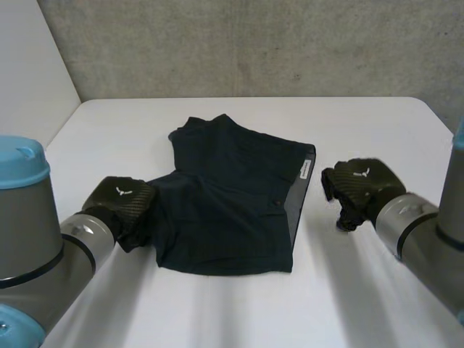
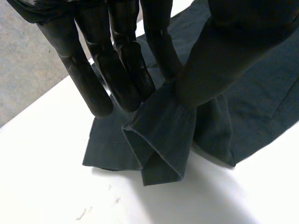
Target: Fold the shorts.
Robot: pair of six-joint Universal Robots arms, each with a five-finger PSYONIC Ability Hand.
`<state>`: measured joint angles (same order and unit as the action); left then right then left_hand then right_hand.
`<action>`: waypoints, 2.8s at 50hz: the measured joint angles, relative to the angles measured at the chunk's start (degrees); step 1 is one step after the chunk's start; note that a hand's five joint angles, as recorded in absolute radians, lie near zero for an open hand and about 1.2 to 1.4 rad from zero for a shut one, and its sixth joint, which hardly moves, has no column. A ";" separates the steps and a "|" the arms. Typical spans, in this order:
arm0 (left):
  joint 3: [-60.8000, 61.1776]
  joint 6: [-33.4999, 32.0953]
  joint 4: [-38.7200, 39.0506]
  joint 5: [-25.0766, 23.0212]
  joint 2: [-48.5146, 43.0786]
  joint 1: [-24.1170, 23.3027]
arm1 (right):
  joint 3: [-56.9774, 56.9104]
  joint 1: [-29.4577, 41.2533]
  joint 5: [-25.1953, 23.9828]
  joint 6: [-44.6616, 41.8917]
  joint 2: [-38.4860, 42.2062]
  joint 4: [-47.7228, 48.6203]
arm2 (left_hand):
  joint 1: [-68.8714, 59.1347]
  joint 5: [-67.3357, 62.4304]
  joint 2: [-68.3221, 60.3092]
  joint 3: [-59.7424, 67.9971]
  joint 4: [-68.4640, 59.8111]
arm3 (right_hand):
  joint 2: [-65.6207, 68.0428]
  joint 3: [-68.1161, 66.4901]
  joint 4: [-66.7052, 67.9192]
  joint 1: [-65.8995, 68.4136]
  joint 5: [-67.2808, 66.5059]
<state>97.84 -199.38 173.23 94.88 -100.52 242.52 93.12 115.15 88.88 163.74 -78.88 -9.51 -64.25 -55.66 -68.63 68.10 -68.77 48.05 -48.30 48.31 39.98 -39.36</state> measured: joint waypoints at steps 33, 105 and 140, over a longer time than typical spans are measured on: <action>-1.99 0.09 3.96 0.07 4.24 3.34 | 8.58 12.95 -5.07 1.97 15.58 25.76 | 0.00 0.00 0.00 0.00 -0.03 | -17.33 17.14 -17.19 -13.74 17.95; -10.42 -2.16 1.36 -5.10 -14.82 2.38 | -8.64 5.08 1.58 -16.95 14.39 -5.33 | 0.00 0.00 0.00 0.11 -0.05 | 19.46 -19.57 19.91 16.14 -17.50; -45.55 -0.33 22.40 6.28 -8.29 2.60 | -35.01 5.82 2.21 -15.71 9.81 27.92 | 0.00 0.00 -0.11 0.20 -0.07 | 19.46 -20.51 19.96 16.14 -17.60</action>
<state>52.30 -199.71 195.63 101.16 -108.81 245.11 58.11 120.97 91.10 148.03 -69.07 18.41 -64.25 -55.66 -68.73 68.30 -68.84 67.50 -68.80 68.27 56.12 -56.96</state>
